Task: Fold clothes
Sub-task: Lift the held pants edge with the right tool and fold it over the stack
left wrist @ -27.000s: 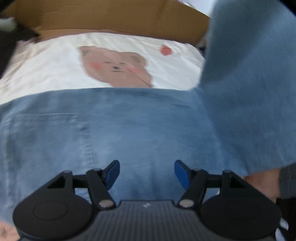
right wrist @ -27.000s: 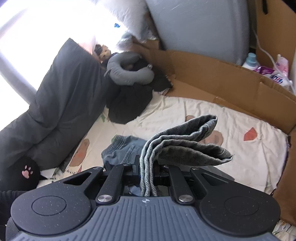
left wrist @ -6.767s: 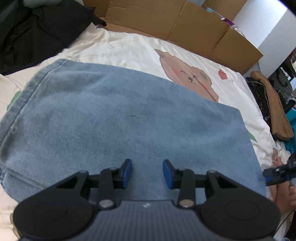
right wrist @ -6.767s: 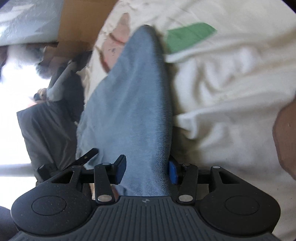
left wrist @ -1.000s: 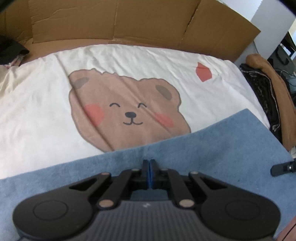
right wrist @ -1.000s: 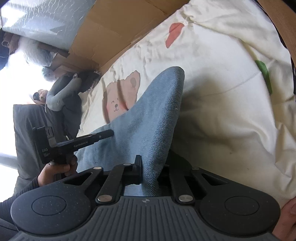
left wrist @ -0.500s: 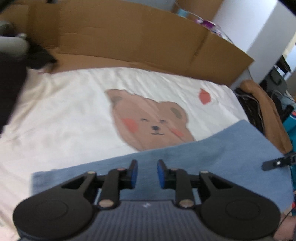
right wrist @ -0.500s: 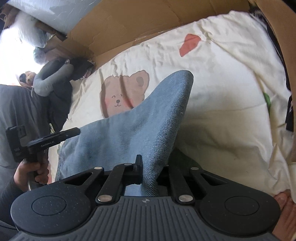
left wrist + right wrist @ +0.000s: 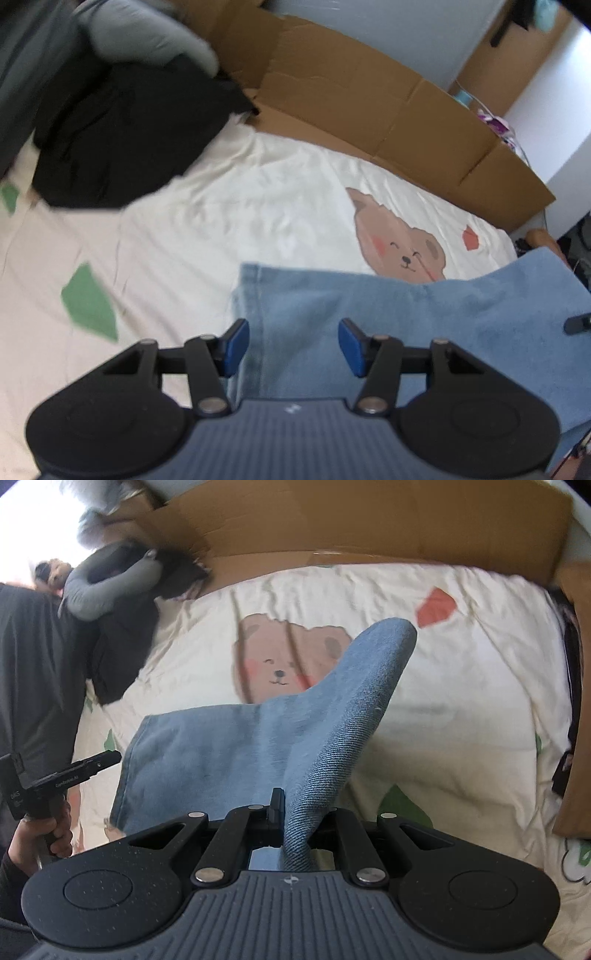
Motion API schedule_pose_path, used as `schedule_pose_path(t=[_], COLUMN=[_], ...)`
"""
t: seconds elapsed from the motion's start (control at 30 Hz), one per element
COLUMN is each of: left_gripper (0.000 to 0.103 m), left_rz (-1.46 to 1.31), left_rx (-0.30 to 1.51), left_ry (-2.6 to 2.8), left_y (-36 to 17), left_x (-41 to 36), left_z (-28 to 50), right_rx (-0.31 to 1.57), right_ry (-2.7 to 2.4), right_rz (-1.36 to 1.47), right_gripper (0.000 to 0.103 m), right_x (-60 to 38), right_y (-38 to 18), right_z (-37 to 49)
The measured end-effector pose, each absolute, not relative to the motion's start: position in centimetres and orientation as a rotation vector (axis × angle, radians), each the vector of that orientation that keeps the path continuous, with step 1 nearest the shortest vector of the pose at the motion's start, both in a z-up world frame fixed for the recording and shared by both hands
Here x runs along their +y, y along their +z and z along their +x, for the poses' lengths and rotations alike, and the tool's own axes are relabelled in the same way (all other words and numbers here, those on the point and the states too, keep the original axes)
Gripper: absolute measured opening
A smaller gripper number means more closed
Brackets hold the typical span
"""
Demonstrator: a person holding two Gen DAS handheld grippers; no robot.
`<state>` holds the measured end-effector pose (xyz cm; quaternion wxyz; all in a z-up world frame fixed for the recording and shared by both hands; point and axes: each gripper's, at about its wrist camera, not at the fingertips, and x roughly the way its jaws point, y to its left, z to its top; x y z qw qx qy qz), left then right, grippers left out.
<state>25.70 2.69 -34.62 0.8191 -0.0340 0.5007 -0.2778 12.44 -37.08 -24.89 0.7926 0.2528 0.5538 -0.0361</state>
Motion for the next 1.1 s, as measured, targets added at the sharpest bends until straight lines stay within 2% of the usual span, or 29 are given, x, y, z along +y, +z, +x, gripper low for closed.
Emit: schedule_pose_path(t=[0.27, 0.53, 1.1], left_gripper=[0.056, 0.056, 0.056], left_rz=[-0.303, -0.346, -0.443], left_rx=[1.053, 1.034, 1.059], left_ry=[-0.618, -0.623, -0.6], left_y=[-36.9, -37.8, -39.7], left_x=[7.2, 10.1, 14.3], left_z=[24.9, 24.7, 23.3], right_rx=[1.282, 1.367, 1.406], right_ry=[-0.134, -0.12, -0.136], right_rz=[0.387, 0.23, 0.145], right_gripper=[0.006, 0.006, 0.006], right_x=[-32.0, -26.0, -16.6], right_y=[-21.4, -19.5, -22.3], right_z=[16.4, 21.1, 27.3])
